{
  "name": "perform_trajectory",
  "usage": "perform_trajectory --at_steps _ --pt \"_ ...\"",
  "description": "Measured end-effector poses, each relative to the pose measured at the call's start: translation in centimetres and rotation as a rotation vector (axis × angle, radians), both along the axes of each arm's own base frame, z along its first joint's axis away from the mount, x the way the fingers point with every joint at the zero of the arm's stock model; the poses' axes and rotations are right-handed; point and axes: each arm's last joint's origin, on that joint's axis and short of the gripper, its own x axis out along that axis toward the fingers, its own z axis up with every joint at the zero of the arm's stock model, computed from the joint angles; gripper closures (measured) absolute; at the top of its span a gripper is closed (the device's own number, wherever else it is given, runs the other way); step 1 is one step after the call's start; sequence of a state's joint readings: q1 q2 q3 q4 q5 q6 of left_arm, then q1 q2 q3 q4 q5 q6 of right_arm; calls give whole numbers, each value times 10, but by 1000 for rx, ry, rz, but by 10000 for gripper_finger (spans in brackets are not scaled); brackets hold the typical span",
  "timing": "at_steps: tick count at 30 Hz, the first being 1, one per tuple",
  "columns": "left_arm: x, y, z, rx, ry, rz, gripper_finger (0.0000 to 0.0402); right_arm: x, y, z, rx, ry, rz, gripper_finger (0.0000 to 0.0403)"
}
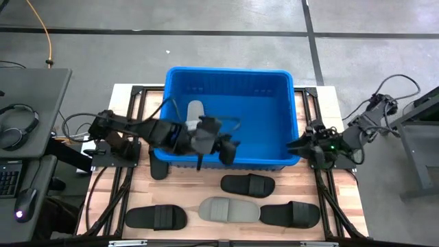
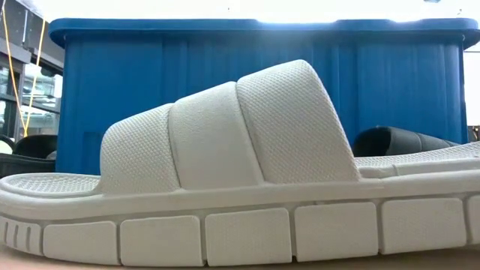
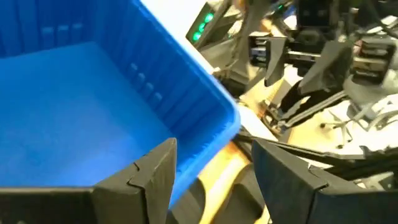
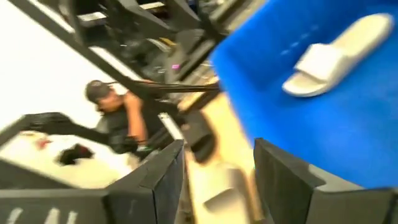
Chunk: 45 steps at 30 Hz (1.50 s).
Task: Pick and place slides into bin
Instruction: Stack the gray slide on top of the gray slide in the blue bin
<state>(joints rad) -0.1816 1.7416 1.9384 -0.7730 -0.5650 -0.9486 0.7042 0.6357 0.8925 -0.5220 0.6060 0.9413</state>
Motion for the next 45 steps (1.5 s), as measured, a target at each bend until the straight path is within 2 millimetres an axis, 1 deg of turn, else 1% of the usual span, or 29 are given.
perform_trajectory --at_steps 4,8,12,15,20,25,28,30,34,36,39,42,43,44,45 --pt "-4 -23 -3 60 20 -60 204 -1 15 9 69 -74 88 232" --pt "-12 -42 -1 79 36 -123 204 3 31 11 106 -101 92 239" --pt "-22 -64 1 133 55 -231 204 13 52 2 198 -33 104 242" --pt "-29 -79 4 166 50 -289 204 20 75 -8 269 20 136 241" --pt "-40 -96 5 200 61 -313 204 25 110 -23 383 75 119 242" --pt "-54 -106 9 260 61 -274 204 24 136 -33 464 43 46 249" --pt "-57 -106 11 266 57 -275 204 22 149 -37 490 -6 -4 249" --pt "-60 -107 12 271 59 -280 204 23 158 -42 499 -3 -17 249" --pt "-62 -107 13 281 61 -273 204 28 177 -55 523 29 -42 249" --pt "-63 -107 12 267 73 -281 204 33 187 -63 527 48 -53 249" --pt "-64 -110 13 257 46 -247 204 38 197 -79 537 78 -76 249" --pt "-66 -116 4 251 -1 -147 204 40 203 -90 548 109 -81 249" --pt "-69 -119 0 262 -10 -122 204 40 205 -92 549 120 -78 249" --pt "-75 -118 -6 270 -6 -99 204 40 206 -94 559 125 -79 249" --pt "-82 -114 -13 243 -5 -67 204 41 207 -95 568 127 -84 249"
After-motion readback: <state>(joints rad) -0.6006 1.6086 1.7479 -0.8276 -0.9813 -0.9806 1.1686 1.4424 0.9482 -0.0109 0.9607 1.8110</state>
